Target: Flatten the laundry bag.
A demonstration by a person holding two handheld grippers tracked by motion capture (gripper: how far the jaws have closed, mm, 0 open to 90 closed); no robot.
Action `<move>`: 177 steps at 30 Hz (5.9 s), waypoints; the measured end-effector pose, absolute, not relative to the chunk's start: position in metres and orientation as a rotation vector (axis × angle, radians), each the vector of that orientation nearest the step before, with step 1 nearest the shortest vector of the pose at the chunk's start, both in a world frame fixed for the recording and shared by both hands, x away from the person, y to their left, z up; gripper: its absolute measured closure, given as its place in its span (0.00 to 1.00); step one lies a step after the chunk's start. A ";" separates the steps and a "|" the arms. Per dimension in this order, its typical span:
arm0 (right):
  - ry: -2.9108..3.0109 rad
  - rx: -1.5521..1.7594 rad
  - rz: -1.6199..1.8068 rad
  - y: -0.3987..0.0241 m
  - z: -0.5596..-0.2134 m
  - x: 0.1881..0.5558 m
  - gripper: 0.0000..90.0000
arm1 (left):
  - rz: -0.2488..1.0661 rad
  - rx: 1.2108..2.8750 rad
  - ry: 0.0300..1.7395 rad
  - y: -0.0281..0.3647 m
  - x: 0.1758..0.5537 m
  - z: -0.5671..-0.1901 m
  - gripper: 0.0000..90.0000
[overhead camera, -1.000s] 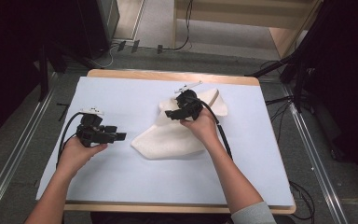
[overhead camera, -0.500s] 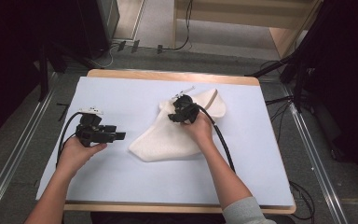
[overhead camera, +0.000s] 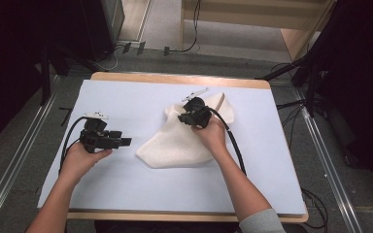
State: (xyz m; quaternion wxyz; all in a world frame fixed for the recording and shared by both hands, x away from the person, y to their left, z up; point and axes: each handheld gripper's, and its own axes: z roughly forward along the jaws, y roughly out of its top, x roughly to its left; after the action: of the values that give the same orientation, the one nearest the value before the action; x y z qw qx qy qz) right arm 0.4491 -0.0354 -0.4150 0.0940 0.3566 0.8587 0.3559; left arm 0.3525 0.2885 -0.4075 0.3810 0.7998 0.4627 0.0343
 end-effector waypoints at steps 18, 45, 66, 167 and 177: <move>2.469 0.983 1.297 -0.088 -0.386 0.392 0.94 | 0.055 2.055 1.129 0.263 0.357 -0.402 0.63; 2.361 1.143 1.350 -0.189 -0.401 0.323 0.96 | 0.058 2.079 0.985 0.208 0.383 -0.393 0.96; 2.323 1.271 1.346 -0.232 -0.412 0.303 0.83 | -0.006 2.129 0.865 0.159 0.384 -0.403 0.95; 2.423 1.139 1.351 -0.164 -0.387 0.322 0.81 | -0.088 1.925 1.014 0.211 0.417 -0.389 0.94; 2.508 1.079 1.297 -0.133 -0.412 0.327 0.43 | -0.068 1.944 1.019 0.211 0.417 -0.389 0.94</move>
State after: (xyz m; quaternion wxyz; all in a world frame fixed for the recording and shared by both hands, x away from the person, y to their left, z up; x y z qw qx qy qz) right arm 0.3267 -0.1332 -0.4125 0.0594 0.3563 0.8283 0.4283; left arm 0.4167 0.2111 -0.3890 0.4553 0.7881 0.4132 -0.0278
